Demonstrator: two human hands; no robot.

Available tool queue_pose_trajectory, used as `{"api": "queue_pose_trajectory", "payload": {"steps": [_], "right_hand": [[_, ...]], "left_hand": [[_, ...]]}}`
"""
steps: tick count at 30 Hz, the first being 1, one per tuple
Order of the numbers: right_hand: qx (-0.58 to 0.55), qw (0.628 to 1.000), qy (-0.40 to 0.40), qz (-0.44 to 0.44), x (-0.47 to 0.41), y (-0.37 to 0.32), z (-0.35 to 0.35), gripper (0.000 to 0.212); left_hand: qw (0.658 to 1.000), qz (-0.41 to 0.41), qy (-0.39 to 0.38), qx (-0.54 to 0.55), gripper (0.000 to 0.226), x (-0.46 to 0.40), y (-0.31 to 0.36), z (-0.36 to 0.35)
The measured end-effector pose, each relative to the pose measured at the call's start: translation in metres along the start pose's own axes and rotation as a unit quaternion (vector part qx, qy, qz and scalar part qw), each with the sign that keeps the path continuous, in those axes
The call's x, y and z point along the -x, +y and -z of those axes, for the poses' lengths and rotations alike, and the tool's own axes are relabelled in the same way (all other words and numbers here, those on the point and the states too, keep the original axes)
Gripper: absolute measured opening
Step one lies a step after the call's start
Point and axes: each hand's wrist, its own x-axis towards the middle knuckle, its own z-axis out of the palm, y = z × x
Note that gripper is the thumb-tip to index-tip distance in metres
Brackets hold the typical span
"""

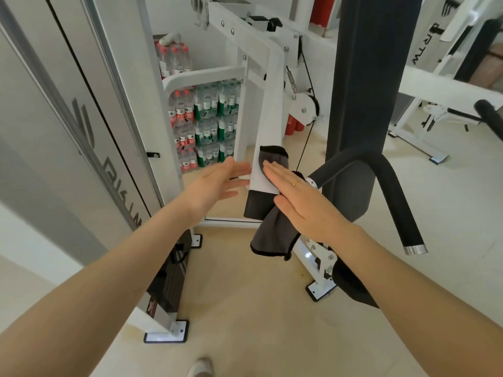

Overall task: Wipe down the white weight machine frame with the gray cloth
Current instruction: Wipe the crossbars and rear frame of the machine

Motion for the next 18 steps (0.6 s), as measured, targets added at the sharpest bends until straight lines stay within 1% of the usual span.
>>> {"api": "queue_pose_trajectory", "payload": {"steps": [3, 7, 10, 12, 13, 15, 16, 18], "right_hand": [[0.025, 0.998, -0.029, 0.041, -0.009, 0.006, 0.016, 0.049], [0.049, 0.994, -0.087, 0.045, -0.048, 0.005, 0.035, 0.045], [0.031, 0.985, -0.142, 0.094, -0.084, -0.009, 0.033, 0.041], [0.027, 0.979, -0.167, 0.116, -0.099, -0.018, 0.028, 0.037], [0.038, 0.977, -0.168, 0.124, -0.103, -0.020, 0.026, 0.036], [0.096, 0.976, -0.132, 0.141, -0.104, -0.017, 0.026, 0.038], [0.131, 0.977, -0.100, 0.139, -0.102, -0.013, 0.028, 0.039], [0.158, 0.980, -0.039, 0.117, -0.092, -0.006, 0.035, 0.037]], "left_hand": [[0.999, 0.012, 0.004, 0.044, 0.042, -0.012, -0.003, 0.009], [0.999, 0.000, 0.006, 0.032, 0.029, -0.029, 0.003, 0.017], [0.996, 0.019, 0.075, 0.047, 0.019, -0.045, 0.006, 0.018], [0.988, 0.062, 0.103, 0.094, 0.024, -0.053, 0.008, 0.023], [0.983, 0.083, 0.102, 0.125, 0.025, -0.056, 0.008, 0.026], [0.976, 0.091, 0.106, 0.165, 0.014, -0.059, 0.009, 0.034], [0.975, 0.081, 0.129, 0.160, 0.010, -0.062, 0.008, 0.039], [0.972, 0.063, 0.194, 0.115, 0.013, -0.066, 0.004, 0.048]]}}
